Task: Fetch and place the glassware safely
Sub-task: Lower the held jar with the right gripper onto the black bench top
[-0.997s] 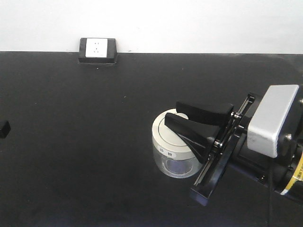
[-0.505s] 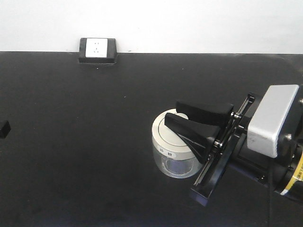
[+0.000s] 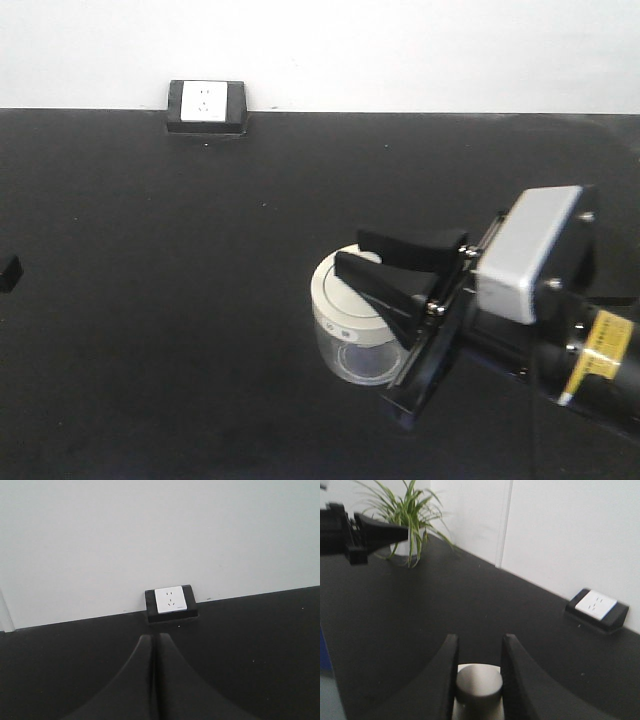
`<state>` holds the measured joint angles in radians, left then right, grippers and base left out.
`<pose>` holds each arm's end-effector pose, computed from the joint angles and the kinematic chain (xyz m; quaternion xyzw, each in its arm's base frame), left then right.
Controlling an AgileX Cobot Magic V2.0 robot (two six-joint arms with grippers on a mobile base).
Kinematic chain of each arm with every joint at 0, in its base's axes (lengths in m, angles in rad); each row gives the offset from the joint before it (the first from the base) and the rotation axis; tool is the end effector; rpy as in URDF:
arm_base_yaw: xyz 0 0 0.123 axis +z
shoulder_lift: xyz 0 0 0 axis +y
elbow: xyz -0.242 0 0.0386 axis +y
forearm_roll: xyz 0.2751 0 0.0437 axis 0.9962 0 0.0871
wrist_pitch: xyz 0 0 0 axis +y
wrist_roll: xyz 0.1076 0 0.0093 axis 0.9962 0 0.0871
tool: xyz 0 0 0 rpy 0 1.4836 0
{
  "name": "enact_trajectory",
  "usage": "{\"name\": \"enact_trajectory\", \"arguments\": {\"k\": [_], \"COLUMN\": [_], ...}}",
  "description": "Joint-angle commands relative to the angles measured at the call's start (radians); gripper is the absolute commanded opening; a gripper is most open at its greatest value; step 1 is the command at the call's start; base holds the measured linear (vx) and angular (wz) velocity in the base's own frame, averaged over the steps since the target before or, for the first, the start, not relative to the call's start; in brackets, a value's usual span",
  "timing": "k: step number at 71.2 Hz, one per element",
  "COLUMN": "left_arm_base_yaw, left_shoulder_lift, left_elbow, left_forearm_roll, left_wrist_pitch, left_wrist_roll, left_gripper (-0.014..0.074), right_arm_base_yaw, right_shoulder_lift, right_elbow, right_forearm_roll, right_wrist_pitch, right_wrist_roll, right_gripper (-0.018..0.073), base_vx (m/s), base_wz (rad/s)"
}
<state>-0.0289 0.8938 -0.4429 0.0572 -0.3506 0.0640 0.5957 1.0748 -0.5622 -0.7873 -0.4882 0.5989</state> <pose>0.2529 -0.0094 0.2537 0.0590 0.7095 0.0242 0.7019 0.2130 0.1877 0.2505 -0.3620 0.6328 0.2763 0.6263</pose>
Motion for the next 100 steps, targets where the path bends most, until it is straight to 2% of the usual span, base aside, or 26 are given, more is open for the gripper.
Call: {"name": "enact_trajectory", "arguments": {"k": [1, 18, 30, 39, 54, 64, 90, 100], "left_arm_base_yaw": [-0.006, -0.006, -0.006, -0.006, -0.006, -0.006, -0.006, -0.006], "left_shoulder_lift": [-0.009, -0.009, -0.009, -0.009, -0.009, -0.009, -0.009, -0.009], "left_elbow": [-0.024, -0.024, -0.024, -0.024, -0.024, -0.024, -0.024, -0.024], "left_forearm_roll": [-0.006, -0.006, -0.006, -0.006, -0.006, -0.006, -0.006, -0.006], "left_wrist_pitch": [-0.071, -0.071, -0.071, -0.071, -0.071, -0.071, -0.071, -0.071], "left_wrist_roll": [-0.003, -0.003, -0.003, -0.003, -0.003, -0.003, -0.003, -0.003], "left_gripper": [-0.0007, -0.0007, -0.0007, -0.0007, -0.0007, -0.0007, -0.0007, -0.0007], "right_arm_base_yaw": [-0.022, -0.145, -0.252, -0.299, -0.302, -0.302, -0.302, -0.302], "right_shoulder_lift": [0.046, 0.208, 0.345, 0.454, 0.634, 0.732, 0.888, 0.931], "right_elbow": [-0.030, -0.030, -0.030, -0.038, -0.108, -0.161, -0.258, -0.269], "right_forearm_roll": [0.042, 0.134, 0.136, 0.132, 0.123, 0.127, 0.133, 0.185], "right_wrist_pitch": [-0.158, -0.416, -0.560, -0.649, -0.755, -0.823, -0.826, -0.846], "right_wrist_roll": [-0.018, -0.124, -0.183, -0.227, -0.360, -0.361, -0.413, -0.416], "right_gripper": [-0.0001, -0.0001, -0.0001, -0.0001, -0.0001, -0.0001, -0.0001, -0.0001], "base_vx": [0.00, 0.00, 0.00, 0.00, 0.00, 0.00, 0.00, 0.00], "base_wz": [0.00, 0.00, 0.00, 0.00, 0.00, 0.00, 0.00, 0.00]}}
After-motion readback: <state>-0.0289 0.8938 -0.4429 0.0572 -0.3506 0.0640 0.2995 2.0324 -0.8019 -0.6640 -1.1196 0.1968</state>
